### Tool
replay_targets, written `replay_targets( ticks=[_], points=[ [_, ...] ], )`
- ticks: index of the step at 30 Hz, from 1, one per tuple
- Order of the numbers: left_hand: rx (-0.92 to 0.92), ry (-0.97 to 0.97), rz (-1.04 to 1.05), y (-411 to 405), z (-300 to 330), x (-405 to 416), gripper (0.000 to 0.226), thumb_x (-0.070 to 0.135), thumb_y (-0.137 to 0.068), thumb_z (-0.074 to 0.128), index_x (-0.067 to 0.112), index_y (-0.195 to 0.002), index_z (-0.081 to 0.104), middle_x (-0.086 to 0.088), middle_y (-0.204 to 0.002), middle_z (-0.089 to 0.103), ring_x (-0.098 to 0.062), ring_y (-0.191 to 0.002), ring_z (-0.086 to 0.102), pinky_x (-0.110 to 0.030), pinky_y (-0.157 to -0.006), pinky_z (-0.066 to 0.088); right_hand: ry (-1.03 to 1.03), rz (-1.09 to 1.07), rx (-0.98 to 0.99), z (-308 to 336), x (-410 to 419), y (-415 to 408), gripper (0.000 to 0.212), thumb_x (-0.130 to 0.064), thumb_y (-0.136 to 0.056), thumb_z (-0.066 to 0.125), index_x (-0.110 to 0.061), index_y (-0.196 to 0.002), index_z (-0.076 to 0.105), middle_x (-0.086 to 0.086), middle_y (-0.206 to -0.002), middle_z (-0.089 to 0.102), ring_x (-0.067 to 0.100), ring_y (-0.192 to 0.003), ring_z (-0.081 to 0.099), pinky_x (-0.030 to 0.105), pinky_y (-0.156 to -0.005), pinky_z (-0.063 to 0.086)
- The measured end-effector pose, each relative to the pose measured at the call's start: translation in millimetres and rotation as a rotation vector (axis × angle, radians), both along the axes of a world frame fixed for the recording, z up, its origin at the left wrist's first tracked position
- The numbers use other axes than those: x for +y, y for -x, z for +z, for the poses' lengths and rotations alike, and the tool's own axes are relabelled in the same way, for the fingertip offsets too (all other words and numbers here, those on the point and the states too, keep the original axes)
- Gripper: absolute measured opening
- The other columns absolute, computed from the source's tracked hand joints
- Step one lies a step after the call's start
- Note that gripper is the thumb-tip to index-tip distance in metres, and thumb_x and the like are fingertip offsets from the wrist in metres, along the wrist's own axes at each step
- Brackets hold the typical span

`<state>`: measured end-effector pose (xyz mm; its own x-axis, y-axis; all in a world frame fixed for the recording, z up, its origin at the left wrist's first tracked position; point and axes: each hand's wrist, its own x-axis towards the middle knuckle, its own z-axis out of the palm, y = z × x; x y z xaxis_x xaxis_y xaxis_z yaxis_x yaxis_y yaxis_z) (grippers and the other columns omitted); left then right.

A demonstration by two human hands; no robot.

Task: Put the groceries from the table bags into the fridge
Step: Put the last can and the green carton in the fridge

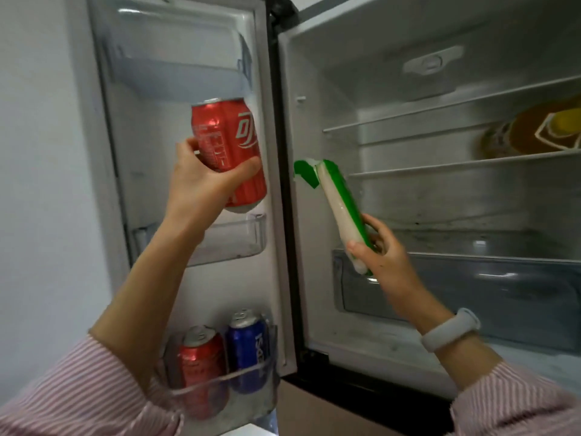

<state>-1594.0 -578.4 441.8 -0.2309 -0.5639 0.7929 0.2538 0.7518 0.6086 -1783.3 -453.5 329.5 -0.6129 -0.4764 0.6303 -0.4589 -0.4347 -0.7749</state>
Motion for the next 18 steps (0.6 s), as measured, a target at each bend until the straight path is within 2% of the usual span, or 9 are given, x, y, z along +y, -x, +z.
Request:
replay_targets(
  ticks=[3,5,6,10,14,18],
  points=[
    [-0.104,-0.076,0.117,-1.6,2.5,-30.8,0.074,0.028,-0.048,0.086,0.011,-0.11,0.049,0.0,-0.097,0.064,-0.012,-0.087,0.065,-0.039,-0.08,0.055,-0.006,0.049,0.013,8.0,-17.1,-0.3,0.053,-0.016,-0.085,0.061,-0.025,-0.133,0.04,-0.001,-0.112,0.052,0.002,-0.09,0.053,0.009,-0.063,0.049],
    [-0.213,-0.136,0.185,-2.3,1.7,-42.9,0.088,0.04,-0.033,0.083,0.012,-0.11,0.054,-0.003,-0.098,0.067,-0.017,-0.085,0.067,-0.043,-0.077,0.057,-0.008,0.072,0.029,10.4,-26.6,-0.3,0.053,-0.015,-0.084,0.062,-0.024,-0.132,0.041,0.002,-0.114,0.052,0.002,-0.09,0.053,0.008,-0.063,0.048],
    [-0.257,-0.148,0.215,-1.5,1.6,-48.2,0.09,0.04,-0.032,0.083,0.012,-0.111,0.052,-0.004,-0.098,0.066,-0.019,-0.085,0.066,-0.044,-0.077,0.056,-0.015,0.079,0.039,10.9,-31.0,-0.5,0.053,-0.015,-0.084,0.062,-0.024,-0.132,0.041,0.003,-0.114,0.052,0.003,-0.09,0.053,0.009,-0.062,0.048],
    [-0.409,-0.184,0.227,2.5,7.4,-55.7,0.088,0.026,-0.045,0.088,0.013,-0.119,0.043,-0.007,-0.104,0.062,-0.025,-0.09,0.063,-0.047,-0.082,0.054,-0.021,0.11,0.034,10.0,-44.2,-0.9,0.047,-0.014,-0.083,0.062,-0.031,-0.122,0.043,0.006,-0.112,0.053,0.014,-0.092,0.055,0.009,-0.06,0.049],
    [-0.508,-0.273,0.23,4.3,4.7,-60.7,0.088,0.025,-0.051,0.089,0.009,-0.121,0.039,-0.01,-0.108,0.06,-0.028,-0.092,0.063,-0.048,-0.083,0.054,-0.04,0.107,0.017,8.6,-50.5,-1.5,0.05,-0.015,-0.084,0.062,-0.026,-0.128,0.043,0.003,-0.11,0.052,0.012,-0.092,0.054,0.006,-0.058,0.047],
    [-0.552,-0.271,0.264,3.6,2.6,-57.9,0.087,0.032,-0.063,0.083,0.006,-0.128,0.03,-0.009,-0.115,0.053,-0.025,-0.1,0.056,-0.041,-0.087,0.049,-0.06,0.108,-0.001,6.0,-54.3,0.9,0.052,-0.017,-0.084,0.062,-0.026,-0.131,0.042,0.005,-0.113,0.053,0.019,-0.1,0.055,0.017,-0.068,0.046]
  ],
)
